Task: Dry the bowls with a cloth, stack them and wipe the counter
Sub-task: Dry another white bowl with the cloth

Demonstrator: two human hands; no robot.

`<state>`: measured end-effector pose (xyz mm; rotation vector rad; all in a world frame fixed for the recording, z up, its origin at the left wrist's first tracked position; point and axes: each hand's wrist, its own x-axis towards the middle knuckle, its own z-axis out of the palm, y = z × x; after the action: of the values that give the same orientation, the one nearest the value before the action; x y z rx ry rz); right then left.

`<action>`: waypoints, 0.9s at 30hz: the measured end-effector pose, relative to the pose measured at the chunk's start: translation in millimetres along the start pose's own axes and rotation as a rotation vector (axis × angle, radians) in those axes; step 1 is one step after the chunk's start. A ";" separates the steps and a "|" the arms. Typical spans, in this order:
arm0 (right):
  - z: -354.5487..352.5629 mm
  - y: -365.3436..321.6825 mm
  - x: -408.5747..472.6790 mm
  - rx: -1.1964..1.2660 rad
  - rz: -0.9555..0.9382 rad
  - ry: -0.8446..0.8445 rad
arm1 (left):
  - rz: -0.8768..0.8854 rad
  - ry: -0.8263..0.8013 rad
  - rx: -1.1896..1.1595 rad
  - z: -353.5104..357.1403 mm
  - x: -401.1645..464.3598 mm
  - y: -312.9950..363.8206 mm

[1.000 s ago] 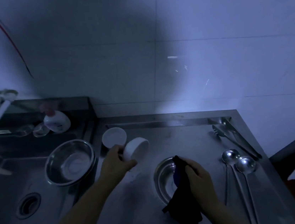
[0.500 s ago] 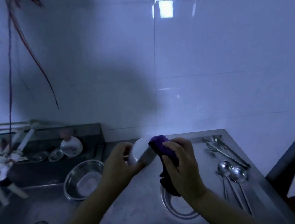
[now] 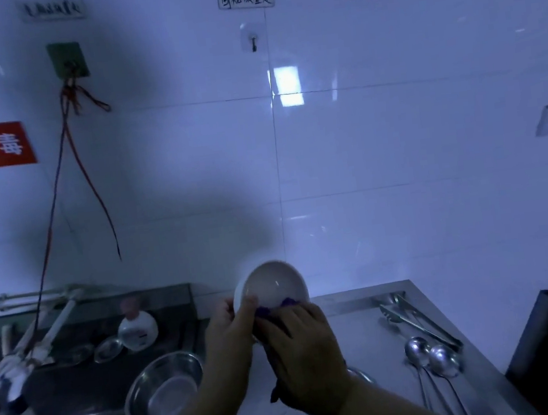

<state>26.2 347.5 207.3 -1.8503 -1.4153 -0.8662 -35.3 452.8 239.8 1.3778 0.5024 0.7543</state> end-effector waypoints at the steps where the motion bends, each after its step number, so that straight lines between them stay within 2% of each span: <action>1: 1.9 -6.7 -2.0 0.028 0.019 0.011 | -0.018 -0.005 -0.031 2.2 -1.7 0.1; 5: 4.4 -12.5 -5.3 0.027 0.003 0.074 | -0.048 -0.034 -0.038 4.2 -6.1 5.1; 9: -5.5 12.7 -11.7 -0.080 -0.242 0.068 | -0.046 -0.139 0.096 1.8 -6.1 15.2; 13: -29.7 51.9 -9.1 -0.196 -0.537 0.013 | 0.034 -0.335 0.341 -0.5 -3.9 29.6; 15: -41.2 63.5 -6.7 -0.229 -0.611 -0.021 | 0.066 -0.387 0.410 2.2 -2.1 37.4; 17: -42.0 60.8 -6.6 -0.252 -0.548 0.016 | 0.088 -0.357 0.430 8.1 0.1 40.6; 19: -32.8 45.6 -8.2 -0.252 -0.403 0.086 | 0.068 -0.267 0.360 15.6 2.4 38.6; 23: -10.3 11.4 -13.4 -0.110 -0.128 0.166 | 0.007 -0.191 0.201 27.1 2.9 34.2; 25: -4.7 5.9 -14.7 -0.073 -0.094 0.201 | 0.037 -0.196 0.225 26.9 1.0 35.4; 27: -8.1 11.4 -14.6 -0.087 -0.173 0.182 | 0.098 -0.232 0.280 23.7 1.7 40.1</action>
<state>33.4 330.6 199.0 -1.6809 -1.4570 -1.1688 -24.5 438.8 283.0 1.7375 0.3688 0.6072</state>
